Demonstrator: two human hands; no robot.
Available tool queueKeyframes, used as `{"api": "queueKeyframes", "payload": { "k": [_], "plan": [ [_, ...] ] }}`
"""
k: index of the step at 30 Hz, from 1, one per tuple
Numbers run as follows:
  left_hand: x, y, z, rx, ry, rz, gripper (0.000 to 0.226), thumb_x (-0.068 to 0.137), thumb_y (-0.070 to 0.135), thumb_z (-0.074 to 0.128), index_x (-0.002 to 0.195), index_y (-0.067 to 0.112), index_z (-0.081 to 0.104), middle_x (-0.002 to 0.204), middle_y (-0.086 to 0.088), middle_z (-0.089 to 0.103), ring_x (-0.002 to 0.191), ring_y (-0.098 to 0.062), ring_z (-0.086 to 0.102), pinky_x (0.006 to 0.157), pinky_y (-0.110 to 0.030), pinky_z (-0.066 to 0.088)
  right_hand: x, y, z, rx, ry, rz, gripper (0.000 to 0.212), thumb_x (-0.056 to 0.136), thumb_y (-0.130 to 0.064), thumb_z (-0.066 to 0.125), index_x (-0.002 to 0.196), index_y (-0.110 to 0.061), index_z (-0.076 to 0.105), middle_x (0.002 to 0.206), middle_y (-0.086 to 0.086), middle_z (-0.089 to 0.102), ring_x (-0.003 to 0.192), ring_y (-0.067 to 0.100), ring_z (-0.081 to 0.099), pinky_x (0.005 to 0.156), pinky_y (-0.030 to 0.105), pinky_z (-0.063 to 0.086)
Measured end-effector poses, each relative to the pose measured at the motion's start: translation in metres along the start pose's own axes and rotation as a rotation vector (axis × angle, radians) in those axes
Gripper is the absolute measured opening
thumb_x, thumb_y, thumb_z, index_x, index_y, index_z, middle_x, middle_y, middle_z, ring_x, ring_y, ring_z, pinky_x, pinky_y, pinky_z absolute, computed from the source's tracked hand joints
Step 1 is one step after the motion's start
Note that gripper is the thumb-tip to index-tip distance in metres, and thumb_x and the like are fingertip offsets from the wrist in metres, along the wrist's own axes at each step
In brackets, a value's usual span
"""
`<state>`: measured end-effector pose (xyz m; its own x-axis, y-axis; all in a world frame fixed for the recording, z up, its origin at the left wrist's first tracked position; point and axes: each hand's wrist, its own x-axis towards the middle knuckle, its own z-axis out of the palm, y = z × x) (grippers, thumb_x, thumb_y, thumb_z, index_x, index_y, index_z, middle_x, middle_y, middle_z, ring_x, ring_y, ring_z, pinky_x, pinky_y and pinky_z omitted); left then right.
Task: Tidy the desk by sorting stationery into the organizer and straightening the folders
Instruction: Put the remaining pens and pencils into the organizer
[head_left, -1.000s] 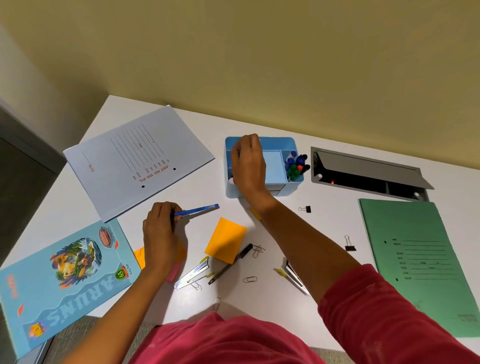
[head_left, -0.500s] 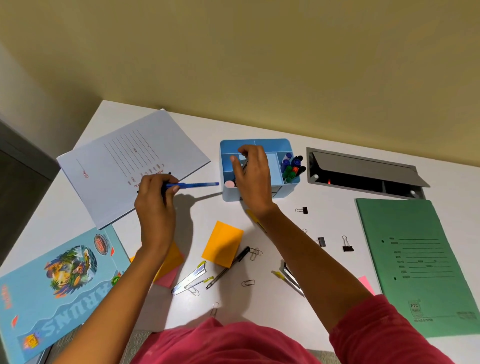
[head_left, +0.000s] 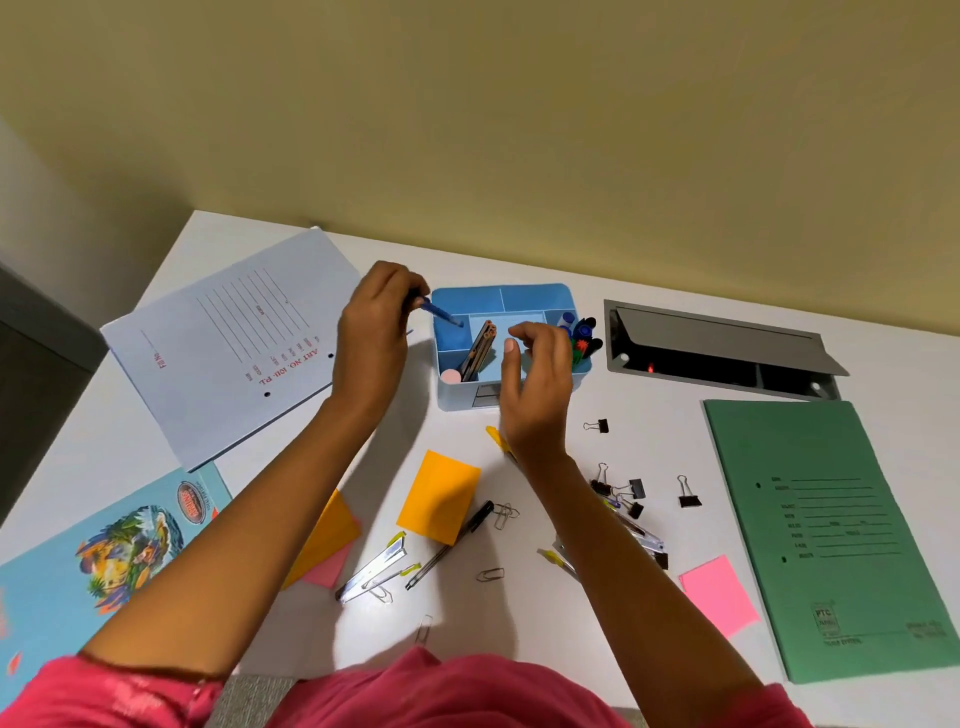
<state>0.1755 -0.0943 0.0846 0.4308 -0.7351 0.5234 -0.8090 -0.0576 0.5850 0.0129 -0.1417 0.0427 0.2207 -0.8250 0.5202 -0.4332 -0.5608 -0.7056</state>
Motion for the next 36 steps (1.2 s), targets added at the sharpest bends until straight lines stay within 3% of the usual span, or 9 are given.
{"api": "queueKeyframes", "payload": {
  "k": [3, 6, 10, 20, 24, 27, 30, 32, 36],
  "plan": [
    [0.005, -0.005, 0.019, 0.027, -0.122, 0.025, 0.016, 0.088, -0.007, 0.053, 0.097, 0.003, 0.063, 0.1, -0.012, 0.061, 0.089, -0.022, 0.058, 0.072, -0.023, 0.045, -0.009, 0.007, -0.011, -0.023, 0.064, -0.049, 0.011, 0.093, 0.002, 0.051, 0.099, 0.003, 0.059, 0.097, 0.014, 0.058, 0.092, 0.022, 0.057, 0.078, 0.035, 0.053],
    [0.006, -0.012, 0.035, 0.038, -0.207, 0.017, 0.019, 0.087, -0.009, 0.052, 0.1, 0.002, 0.062, 0.103, -0.013, 0.059, 0.09, -0.023, 0.059, 0.072, -0.03, 0.05, -0.02, 0.012, -0.023, -0.085, 0.069, 0.092, 0.012, 0.09, 0.0, 0.052, 0.099, -0.001, 0.06, 0.097, 0.013, 0.059, 0.091, 0.021, 0.058, 0.08, 0.031, 0.052],
    [0.004, -0.018, 0.05, 0.04, -0.261, -0.074, 0.021, 0.088, -0.005, 0.054, 0.107, 0.003, 0.061, 0.108, -0.015, 0.059, 0.092, -0.023, 0.061, 0.074, -0.022, 0.045, -0.049, 0.027, -0.042, -0.146, 0.043, 0.119, 0.009, 0.092, -0.001, 0.053, 0.099, -0.001, 0.058, 0.096, 0.013, 0.058, 0.09, 0.024, 0.055, 0.08, 0.033, 0.048],
    [-0.008, -0.023, 0.057, -0.039, -0.227, -0.229, 0.038, 0.086, -0.004, 0.061, 0.121, 0.008, 0.054, 0.119, -0.015, 0.058, 0.099, -0.025, 0.062, 0.08, -0.02, 0.047, -0.101, 0.063, -0.088, -0.277, -0.011, 0.3, 0.018, 0.088, 0.005, 0.057, 0.099, -0.008, 0.062, 0.096, 0.004, 0.056, 0.087, 0.024, 0.057, 0.074, 0.04, 0.052],
    [-0.022, -0.021, 0.049, -0.093, -0.187, -0.329, 0.051, 0.088, 0.0, 0.06, 0.134, 0.015, 0.044, 0.136, -0.009, 0.048, 0.098, -0.01, 0.056, 0.085, -0.023, 0.048, -0.103, 0.076, -0.095, -0.3, -0.141, 0.34, 0.019, 0.088, 0.005, 0.058, 0.099, -0.009, 0.065, 0.097, 0.004, 0.059, 0.091, 0.025, 0.057, 0.076, 0.034, 0.051],
    [-0.034, -0.02, 0.041, -0.128, -0.122, -0.415, 0.048, 0.09, 0.006, 0.061, 0.134, 0.015, 0.044, 0.137, -0.009, 0.046, 0.096, -0.007, 0.054, 0.084, -0.012, 0.044, -0.103, 0.085, -0.091, -0.338, -0.279, 0.344, 0.017, 0.088, 0.002, 0.059, 0.1, -0.007, 0.067, 0.099, 0.007, 0.059, 0.094, 0.024, 0.055, 0.078, 0.028, 0.049],
    [-0.048, -0.019, 0.034, -0.194, -0.069, -0.518, 0.041, 0.088, 0.004, 0.063, 0.127, 0.01, 0.05, 0.131, -0.012, 0.05, 0.086, -0.006, 0.056, 0.066, 0.006, 0.039, -0.105, 0.091, -0.084, -0.439, -0.415, 0.3, 0.018, 0.085, 0.0, 0.063, 0.103, -0.002, 0.067, 0.099, 0.012, 0.06, 0.095, 0.029, 0.054, 0.078, 0.034, 0.049],
    [-0.057, -0.021, 0.029, -0.274, -0.038, -0.656, 0.038, 0.088, 0.004, 0.063, 0.124, 0.01, 0.052, 0.128, -0.011, 0.054, 0.087, -0.011, 0.061, 0.064, -0.001, 0.045, -0.105, 0.093, -0.079, -0.513, -0.478, 0.273, 0.015, 0.086, -0.004, 0.063, 0.1, -0.001, 0.067, 0.097, 0.015, 0.06, 0.093, 0.031, 0.054, 0.077, 0.039, 0.049],
    [-0.075, -0.026, 0.023, -0.582, 0.013, -1.098, 0.026, 0.091, 0.008, 0.06, 0.116, 0.009, 0.056, 0.118, -0.015, 0.062, 0.097, -0.027, 0.066, 0.079, -0.032, 0.057, -0.099, 0.088, -0.074, -0.6, -0.52, 0.213, 0.009, 0.09, -0.006, 0.058, 0.092, 0.001, 0.064, 0.091, 0.015, 0.059, 0.088, 0.031, 0.054, 0.075, 0.04, 0.048]
  ]
}}
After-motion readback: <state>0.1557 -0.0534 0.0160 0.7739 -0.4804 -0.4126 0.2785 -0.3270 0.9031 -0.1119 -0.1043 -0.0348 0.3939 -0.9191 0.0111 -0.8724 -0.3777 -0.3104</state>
